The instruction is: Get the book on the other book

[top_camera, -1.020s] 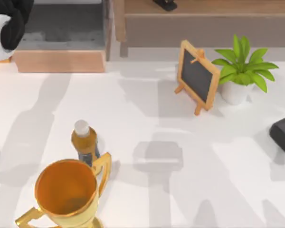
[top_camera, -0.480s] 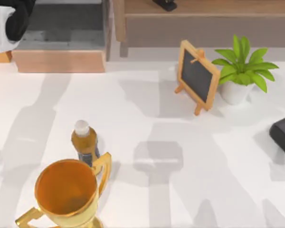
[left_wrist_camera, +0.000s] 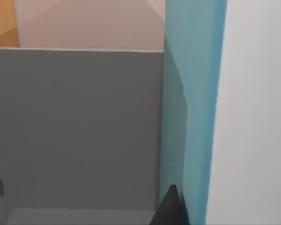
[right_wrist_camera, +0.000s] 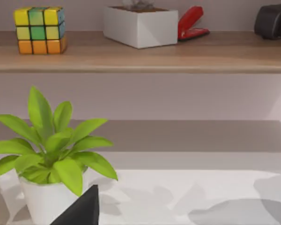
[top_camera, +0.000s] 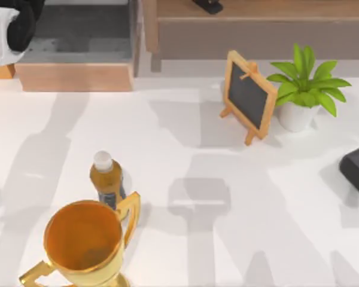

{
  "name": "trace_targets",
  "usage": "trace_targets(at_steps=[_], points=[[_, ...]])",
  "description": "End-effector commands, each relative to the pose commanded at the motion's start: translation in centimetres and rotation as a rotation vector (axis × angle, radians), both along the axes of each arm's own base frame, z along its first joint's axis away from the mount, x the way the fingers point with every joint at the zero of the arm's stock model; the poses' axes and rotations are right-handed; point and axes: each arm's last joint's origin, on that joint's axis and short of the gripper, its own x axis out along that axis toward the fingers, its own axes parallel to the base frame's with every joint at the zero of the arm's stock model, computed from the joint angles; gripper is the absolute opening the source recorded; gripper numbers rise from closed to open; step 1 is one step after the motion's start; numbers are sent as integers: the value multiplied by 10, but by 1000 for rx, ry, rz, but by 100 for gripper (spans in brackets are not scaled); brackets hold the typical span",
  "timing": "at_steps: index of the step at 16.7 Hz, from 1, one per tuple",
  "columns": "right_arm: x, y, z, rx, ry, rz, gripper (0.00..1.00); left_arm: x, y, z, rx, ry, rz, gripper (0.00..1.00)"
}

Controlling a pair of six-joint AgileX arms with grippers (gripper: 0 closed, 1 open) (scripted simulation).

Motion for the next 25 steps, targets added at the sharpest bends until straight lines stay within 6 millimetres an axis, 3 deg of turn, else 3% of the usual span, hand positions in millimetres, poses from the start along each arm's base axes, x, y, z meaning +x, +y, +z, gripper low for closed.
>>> trace_targets(at_steps=[4, 5, 14, 25], points=[[0, 0, 0, 0, 0, 0, 100, 0, 0, 0, 0, 0, 0, 2], [0, 0, 0, 0, 0, 0, 100, 0, 0, 0, 0, 0, 0, 0], [0, 0, 0, 0, 0, 0, 100, -1, -1, 1, 1, -1, -1, 0], [0, 0, 0, 0, 0, 0, 100, -14, 3, 17, 30, -16, -20, 0]])
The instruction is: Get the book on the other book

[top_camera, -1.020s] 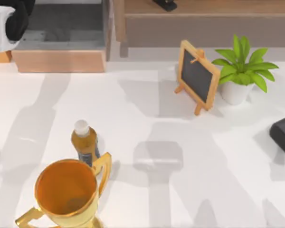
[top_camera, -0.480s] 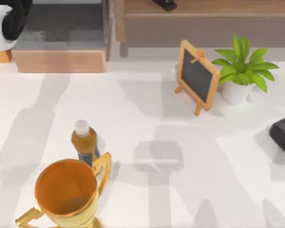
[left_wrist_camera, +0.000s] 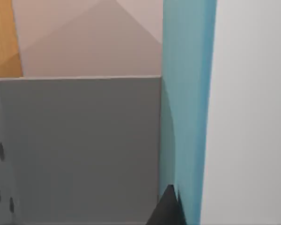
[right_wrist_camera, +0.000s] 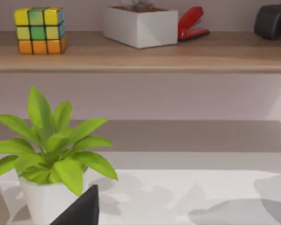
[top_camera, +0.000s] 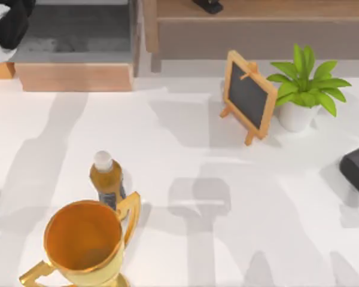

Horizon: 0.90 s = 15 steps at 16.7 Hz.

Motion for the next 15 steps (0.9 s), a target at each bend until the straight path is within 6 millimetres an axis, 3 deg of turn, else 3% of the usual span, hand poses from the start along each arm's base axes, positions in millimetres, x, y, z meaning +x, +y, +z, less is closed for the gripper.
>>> trace_targets(at_steps=[4, 8, 11, 15], points=[[0, 0, 0, 0, 0, 0, 100, -29, 21, 22, 184, -29, -106, 0], [0, 0, 0, 0, 0, 0, 100, -81, 61, 27, 519, -46, -239, 0], [0, 0, 0, 0, 0, 0, 100, -126, 98, 14, 820, -55, -317, 0], [0, 0, 0, 0, 0, 0, 100, -189, 147, -33, 1145, 13, -389, 0]])
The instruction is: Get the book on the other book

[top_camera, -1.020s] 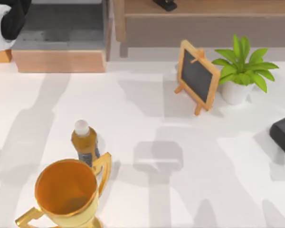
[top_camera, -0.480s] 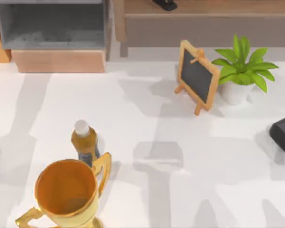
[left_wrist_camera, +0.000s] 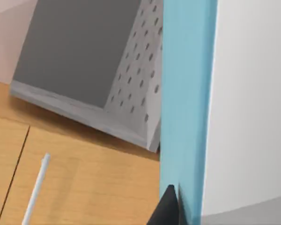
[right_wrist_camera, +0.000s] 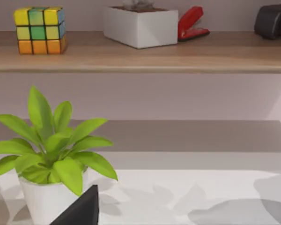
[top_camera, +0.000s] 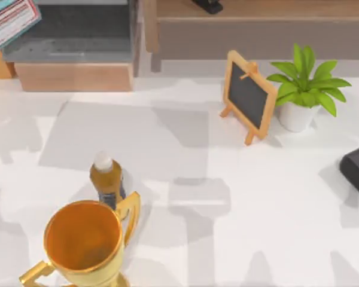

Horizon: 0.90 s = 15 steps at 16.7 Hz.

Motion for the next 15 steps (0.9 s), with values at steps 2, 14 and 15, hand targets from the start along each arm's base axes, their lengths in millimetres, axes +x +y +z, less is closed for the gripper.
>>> trace_targets(at_steps=[2, 14, 15], points=[[0, 0, 0, 0, 0, 0, 100, -33, 20, -30, 138, 37, 0, 0], [0, 0, 0, 0, 0, 0, 100, -150, 54, -116, 448, 199, 126, 0], [0, 0, 0, 0, 0, 0, 100, -150, 54, -116, 448, 199, 126, 0]])
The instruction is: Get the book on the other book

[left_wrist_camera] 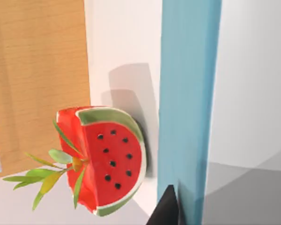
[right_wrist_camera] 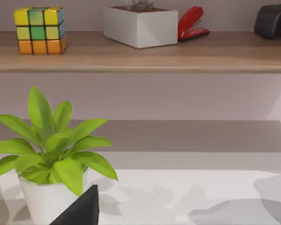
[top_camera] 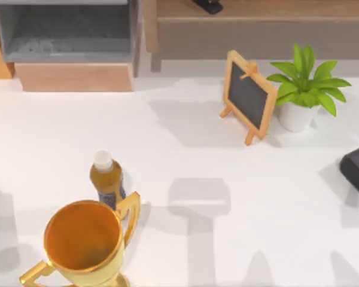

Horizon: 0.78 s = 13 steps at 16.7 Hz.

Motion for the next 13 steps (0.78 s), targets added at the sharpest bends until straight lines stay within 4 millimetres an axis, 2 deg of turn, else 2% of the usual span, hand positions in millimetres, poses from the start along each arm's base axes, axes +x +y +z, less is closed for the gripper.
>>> trace_targets(at_steps=[12, 13], points=[[0, 0, 0, 0, 0, 0, 100, 5, 0, -2, 0, 0, 0, 0], [0, 0, 0, 0, 0, 0, 100, 5, 0, -2, 0, 0, 0, 8]])
